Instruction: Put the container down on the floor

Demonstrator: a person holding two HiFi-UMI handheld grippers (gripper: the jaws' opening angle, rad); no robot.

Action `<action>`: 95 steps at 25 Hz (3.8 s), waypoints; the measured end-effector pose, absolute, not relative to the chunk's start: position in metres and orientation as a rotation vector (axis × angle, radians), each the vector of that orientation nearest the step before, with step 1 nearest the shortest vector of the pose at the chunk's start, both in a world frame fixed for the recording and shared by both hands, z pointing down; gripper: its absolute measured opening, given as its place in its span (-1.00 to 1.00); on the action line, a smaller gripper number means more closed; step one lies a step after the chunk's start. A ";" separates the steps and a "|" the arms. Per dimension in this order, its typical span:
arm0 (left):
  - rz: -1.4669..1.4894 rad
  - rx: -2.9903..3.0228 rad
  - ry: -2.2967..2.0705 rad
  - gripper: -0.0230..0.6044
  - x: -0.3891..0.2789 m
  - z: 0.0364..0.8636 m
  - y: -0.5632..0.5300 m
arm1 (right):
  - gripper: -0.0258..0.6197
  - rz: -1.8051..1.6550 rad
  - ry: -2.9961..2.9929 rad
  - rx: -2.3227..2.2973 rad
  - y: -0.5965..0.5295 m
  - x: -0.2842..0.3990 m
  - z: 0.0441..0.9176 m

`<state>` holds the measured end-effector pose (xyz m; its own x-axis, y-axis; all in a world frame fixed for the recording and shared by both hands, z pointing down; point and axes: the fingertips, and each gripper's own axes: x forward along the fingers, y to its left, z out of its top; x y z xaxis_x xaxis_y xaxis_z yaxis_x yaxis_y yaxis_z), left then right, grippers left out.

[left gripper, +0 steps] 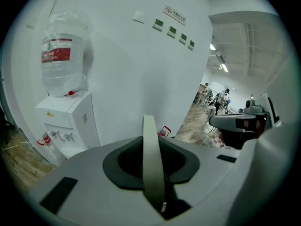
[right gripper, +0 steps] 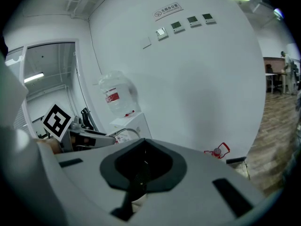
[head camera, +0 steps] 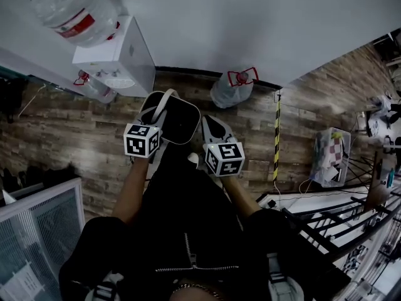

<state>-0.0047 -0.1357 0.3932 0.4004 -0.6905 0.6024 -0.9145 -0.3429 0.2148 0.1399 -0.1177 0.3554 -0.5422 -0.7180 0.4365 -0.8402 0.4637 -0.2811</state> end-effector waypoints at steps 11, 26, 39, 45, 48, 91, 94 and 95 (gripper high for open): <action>0.597 2.147 -1.352 -0.66 -0.019 0.409 -0.212 | -0.89 0.670 -2.432 1.308 -0.200 0.114 0.359; 0.579 2.140 -1.331 -0.66 -0.049 0.428 -0.309 | -0.89 0.665 -2.420 1.280 -0.310 0.067 0.362; 0.520 2.020 -1.446 -0.66 -0.057 0.444 -0.368 | -0.89 0.391 -2.550 1.118 -0.382 0.056 0.347; 0.481 2.004 -1.494 -0.66 -0.061 0.452 -0.397 | -0.89 0.304 -2.621 1.000 -0.405 0.051 0.345; 0.471 2.003 -1.507 -0.66 -0.062 0.462 -0.409 | -0.89 0.333 -2.620 0.959 -0.412 0.052 0.351; 0.399 1.937 -1.694 -0.66 -0.138 0.841 -0.495 | -0.89 0.330 -2.801 0.827 -0.500 -0.058 0.714; 0.389 1.940 -1.700 -0.66 -0.140 0.862 -0.503 | -0.89 0.353 -2.826 0.839 -0.505 -0.062 0.727; 0.382 1.937 -1.705 -0.66 -0.140 0.867 -0.505 | -0.89 0.356 -2.833 0.853 -0.507 -0.061 0.730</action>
<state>-0.1404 -0.5054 0.8669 0.1654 -0.8289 0.5343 -0.9776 -0.0664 0.1995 -0.0612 -0.5074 0.7301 -0.8241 -0.5216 0.2207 -0.5600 0.8087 -0.1798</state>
